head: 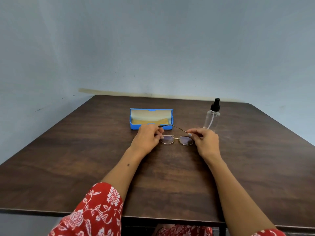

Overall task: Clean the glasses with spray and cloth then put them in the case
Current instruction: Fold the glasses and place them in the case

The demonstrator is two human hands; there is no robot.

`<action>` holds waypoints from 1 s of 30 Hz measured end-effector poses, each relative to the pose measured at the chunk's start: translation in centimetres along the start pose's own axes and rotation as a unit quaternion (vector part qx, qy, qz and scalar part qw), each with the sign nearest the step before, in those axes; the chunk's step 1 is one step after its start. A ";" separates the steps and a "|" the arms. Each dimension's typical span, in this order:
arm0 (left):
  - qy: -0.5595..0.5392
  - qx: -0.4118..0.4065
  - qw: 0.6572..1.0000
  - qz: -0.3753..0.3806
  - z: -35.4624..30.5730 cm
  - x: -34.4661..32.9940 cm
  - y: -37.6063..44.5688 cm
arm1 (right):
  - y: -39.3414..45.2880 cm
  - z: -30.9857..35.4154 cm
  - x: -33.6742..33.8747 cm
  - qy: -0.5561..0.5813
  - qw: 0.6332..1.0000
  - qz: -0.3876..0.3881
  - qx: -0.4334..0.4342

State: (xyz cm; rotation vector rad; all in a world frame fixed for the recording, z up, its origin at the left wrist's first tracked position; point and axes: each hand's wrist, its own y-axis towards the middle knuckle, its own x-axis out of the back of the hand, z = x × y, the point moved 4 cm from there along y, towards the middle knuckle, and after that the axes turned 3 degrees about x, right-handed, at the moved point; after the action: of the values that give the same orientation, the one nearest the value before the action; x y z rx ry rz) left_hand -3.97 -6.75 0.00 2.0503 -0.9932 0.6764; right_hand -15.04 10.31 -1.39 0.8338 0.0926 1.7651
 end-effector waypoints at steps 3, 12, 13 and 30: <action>-0.047 0.015 0.999 0.001 0.5 0.2 0.0 | 0.0 -0.1 -0.1 -0.029 1.000 0.004 0.004; -0.078 0.036 0.996 0.004 0.9 0.5 -0.1 | -0.4 0.5 0.2 -0.050 0.999 0.016 0.001; -0.085 0.043 0.995 -0.002 0.9 0.5 -0.1 | -0.5 0.6 0.2 -0.038 0.999 0.013 -0.008; -0.417 0.280 0.864 -0.037 2.8 1.1 0.1 | -1.0 1.1 0.7 0.386 0.910 0.007 -0.155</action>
State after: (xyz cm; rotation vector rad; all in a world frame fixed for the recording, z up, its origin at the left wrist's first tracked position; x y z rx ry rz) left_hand -3.05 -9.56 -0.80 2.9957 -1.2593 -0.0365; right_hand -13.64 10.87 -0.69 -0.1270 0.3160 1.9634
